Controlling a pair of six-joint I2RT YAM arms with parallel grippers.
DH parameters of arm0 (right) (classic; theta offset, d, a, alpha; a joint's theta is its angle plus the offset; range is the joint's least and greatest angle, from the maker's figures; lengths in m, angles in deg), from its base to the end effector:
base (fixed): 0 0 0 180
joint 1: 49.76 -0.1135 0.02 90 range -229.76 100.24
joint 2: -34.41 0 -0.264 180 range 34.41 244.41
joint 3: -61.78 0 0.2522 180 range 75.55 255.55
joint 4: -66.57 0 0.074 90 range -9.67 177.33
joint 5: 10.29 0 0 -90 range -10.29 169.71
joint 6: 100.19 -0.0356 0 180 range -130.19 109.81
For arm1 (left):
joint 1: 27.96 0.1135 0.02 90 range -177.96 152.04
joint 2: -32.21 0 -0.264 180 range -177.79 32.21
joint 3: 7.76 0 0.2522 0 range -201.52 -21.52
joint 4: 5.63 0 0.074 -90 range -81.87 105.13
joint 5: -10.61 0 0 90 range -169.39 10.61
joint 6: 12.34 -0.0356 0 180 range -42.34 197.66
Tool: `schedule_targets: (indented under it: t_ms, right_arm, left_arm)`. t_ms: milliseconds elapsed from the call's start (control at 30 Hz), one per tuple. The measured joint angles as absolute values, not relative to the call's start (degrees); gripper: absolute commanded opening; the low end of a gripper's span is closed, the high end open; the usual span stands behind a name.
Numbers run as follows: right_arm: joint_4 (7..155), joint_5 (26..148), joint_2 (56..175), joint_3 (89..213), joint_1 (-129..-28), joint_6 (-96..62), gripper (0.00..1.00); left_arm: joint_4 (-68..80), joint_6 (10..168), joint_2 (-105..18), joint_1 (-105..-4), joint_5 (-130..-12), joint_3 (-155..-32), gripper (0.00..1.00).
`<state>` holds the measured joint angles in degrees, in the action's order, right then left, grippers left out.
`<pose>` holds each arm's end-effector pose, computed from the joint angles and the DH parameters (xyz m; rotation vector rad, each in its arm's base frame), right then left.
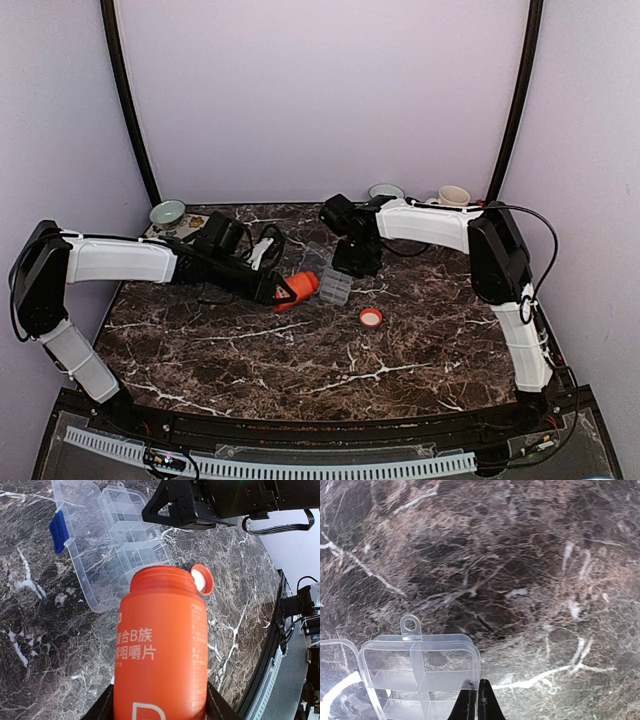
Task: Sort the pills into containers
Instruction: Pour the pill into the compartment of the pill container.
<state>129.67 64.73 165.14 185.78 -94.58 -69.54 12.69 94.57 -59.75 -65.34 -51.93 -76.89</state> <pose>0.3470 0.3319 0.1823 0.4066 2.6873 0.1617 0.2610 -0.2201 0.2100 0.6877 2.3118 -1.0179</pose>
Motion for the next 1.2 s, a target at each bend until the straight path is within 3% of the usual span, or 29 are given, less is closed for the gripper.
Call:
schedule_targets:
  t_ms: [1200]
  right_arm:
    - [147.97, 59.07, 171.09, 198.68, -95.91, -91.79, 0.0]
  left_arm:
    - [12.6, 96.38, -61.0, -68.36, -56.65, -79.25, 0.0]
